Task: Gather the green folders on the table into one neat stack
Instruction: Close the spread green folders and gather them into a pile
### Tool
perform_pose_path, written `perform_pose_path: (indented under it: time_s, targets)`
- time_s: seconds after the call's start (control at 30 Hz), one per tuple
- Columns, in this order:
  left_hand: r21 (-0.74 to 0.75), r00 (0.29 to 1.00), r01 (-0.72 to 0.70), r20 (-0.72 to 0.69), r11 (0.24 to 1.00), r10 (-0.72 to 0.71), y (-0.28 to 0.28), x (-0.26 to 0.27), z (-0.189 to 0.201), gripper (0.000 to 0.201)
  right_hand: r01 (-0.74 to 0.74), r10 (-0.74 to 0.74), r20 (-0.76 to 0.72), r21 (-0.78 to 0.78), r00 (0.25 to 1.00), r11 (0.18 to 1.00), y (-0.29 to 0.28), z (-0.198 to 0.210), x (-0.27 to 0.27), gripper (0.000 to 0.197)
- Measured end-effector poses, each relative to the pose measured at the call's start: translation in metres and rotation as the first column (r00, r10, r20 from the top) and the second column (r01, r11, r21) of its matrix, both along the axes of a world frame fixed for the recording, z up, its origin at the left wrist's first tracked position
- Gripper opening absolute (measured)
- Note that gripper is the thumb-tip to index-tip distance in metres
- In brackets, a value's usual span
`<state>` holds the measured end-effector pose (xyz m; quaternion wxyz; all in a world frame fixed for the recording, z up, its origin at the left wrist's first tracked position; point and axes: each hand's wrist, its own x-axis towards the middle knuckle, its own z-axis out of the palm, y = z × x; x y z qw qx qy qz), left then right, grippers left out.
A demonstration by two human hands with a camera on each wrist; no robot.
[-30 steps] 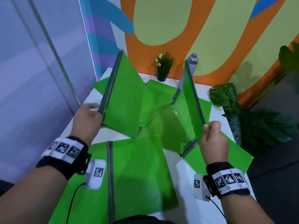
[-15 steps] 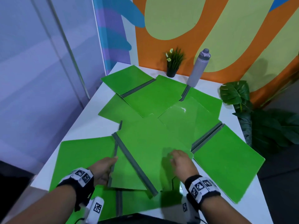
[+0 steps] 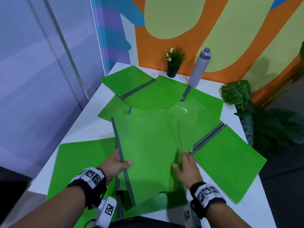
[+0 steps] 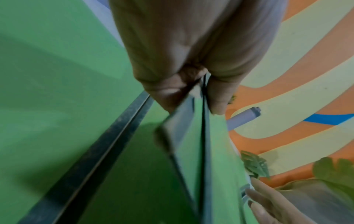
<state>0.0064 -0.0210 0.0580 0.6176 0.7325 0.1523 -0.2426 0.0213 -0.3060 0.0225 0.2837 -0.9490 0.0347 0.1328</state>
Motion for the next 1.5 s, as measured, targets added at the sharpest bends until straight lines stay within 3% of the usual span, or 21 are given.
perform_pose_path:
  time_s: [0.03, 0.1, 0.17, 0.23, 0.3, 0.37, 0.4, 0.47, 0.57, 0.6, 0.73, 0.87, 0.97, 1.07, 1.1, 1.17, 1.27, 1.37, 1.5]
  targets:
    - [-0.017, 1.0, 0.016, 0.013, 1.0, -0.016, -0.001, 0.0, 0.002, 0.083, 0.148, -0.14, -0.069, 0.149, 0.988, 0.978, -0.005, 0.008, 0.008, 0.078]
    - [-0.006, 0.998, 0.052, 0.029, 0.999, -0.051, -0.004, 0.001, 0.01, 0.078, 0.335, -0.272, -0.209, 0.388, 0.939, 0.859, -0.013, 0.025, 0.017, 0.079]
    - [0.092, 0.994, 0.092, 0.046, 0.991, -0.096, -0.006, 0.005, 0.011, 0.067, 0.402, -0.322, -0.242, 0.496, 0.915, 0.77, -0.022, 0.037, 0.019, 0.056]
    - [0.3, 0.99, 0.101, 0.061, 0.949, -0.125, -0.007, 0.01, 0.009, 0.068, 0.417, -0.382, -0.18, 0.531, 0.906, 0.738, -0.027, 0.042, 0.018, 0.025]
    - [0.614, 0.989, 0.043, 0.088, 0.788, -0.122, 0.003, 0.018, -0.009, 0.079, 0.447, -0.444, -0.133, 0.5, 0.886, 0.741, -0.033, 0.04, 0.018, 0.023]
    - [0.814, 0.993, 0.11, -0.073, 0.57, -0.087, 0.017, 0.021, -0.031, 0.08, 0.481, -0.482, -0.124, 0.462, 0.867, 0.745, -0.039, 0.035, 0.014, 0.034]
    - [0.847, 0.982, 0.185, -0.178, 0.498, -0.062, 0.022, 0.019, -0.041, 0.085, 0.496, -0.499, -0.117, 0.438, 0.859, 0.75, -0.043, 0.033, 0.012, 0.037]
    - [0.868, 0.962, 0.268, -0.263, 0.419, -0.072, 0.027, 0.016, -0.059, 0.088, 0.527, -0.522, -0.13, 0.396, 0.843, 0.752, -0.05, 0.024, 0.007, 0.04]
    - [0.895, 0.947, 0.318, -0.281, 0.313, -0.157, 0.028, 0.016, -0.068, 0.067, 0.572, -0.54, -0.195, 0.355, 0.819, 0.74, -0.056, 0.012, -0.001, 0.04]
    - [0.897, 0.947, 0.313, -0.272, 0.311, -0.169, 0.026, 0.017, -0.065, 0.058, 0.581, -0.532, -0.234, 0.346, 0.814, 0.737, -0.055, 0.01, -0.003, 0.044]
    - [0.862, 0.978, 0.186, -0.117, 0.471, -0.172, 0.017, 0.023, -0.036, 0.026, 0.62, -0.55, -0.287, 0.384, 0.785, 0.684, -0.058, 0.016, -0.005, 0.053]
    - [0.821, 0.968, -0.086, 0.202, 0.564, -0.147, 0.019, 0.034, 0.023, 0.011, 0.624, -0.597, -0.238, 0.496, 0.766, 0.604, -0.078, 0.038, 0.005, 0.052]
    - [0.694, 0.871, -0.327, 0.485, 0.642, -0.08, 0.025, 0.038, 0.077, 0.015, 0.609, -0.632, -0.213, 0.603, 0.746, 0.516, -0.092, 0.062, 0.011, 0.053]
    - [0.476, 0.727, -0.444, 0.686, 0.76, -0.005, 0.027, 0.037, 0.126, 0.007, 0.572, -0.626, -0.237, 0.71, 0.743, 0.41, -0.099, 0.078, 0.018, 0.05]
    - [0.384, 0.688, -0.436, 0.725, 0.814, 0.026, 0.026, 0.036, 0.136, 0.006, 0.566, -0.619, -0.247, 0.726, 0.745, 0.391, -0.098, 0.078, 0.021, 0.05]
    - [0.184, 0.64, -0.342, 0.764, 0.921, 0.085, 0.022, 0.036, 0.146, 0.023, 0.543, -0.583, -0.273, 0.76, 0.765, 0.357, -0.093, 0.078, 0.026, 0.056]
    - [-0.043, 0.67, -0.162, 0.729, 0.986, 0.142, 0.01, 0.033, 0.143, 0.037, 0.536, -0.551, -0.285, 0.759, 0.784, 0.371, -0.083, 0.074, 0.034, 0.046]
    - [-0.042, 0.703, -0.061, 0.707, 0.997, 0.073, -0.005, 0.029, 0.129, 0.039, 0.517, -0.525, -0.266, 0.746, 0.809, 0.419, -0.075, 0.07, 0.039, 0.037]
    - [0.117, 0.732, 0.048, 0.671, 0.992, -0.114, -0.027, 0.03, 0.108, 0.039, 0.539, -0.513, -0.298, 0.729, 0.805, 0.423, -0.081, 0.055, 0.042, 0.04]
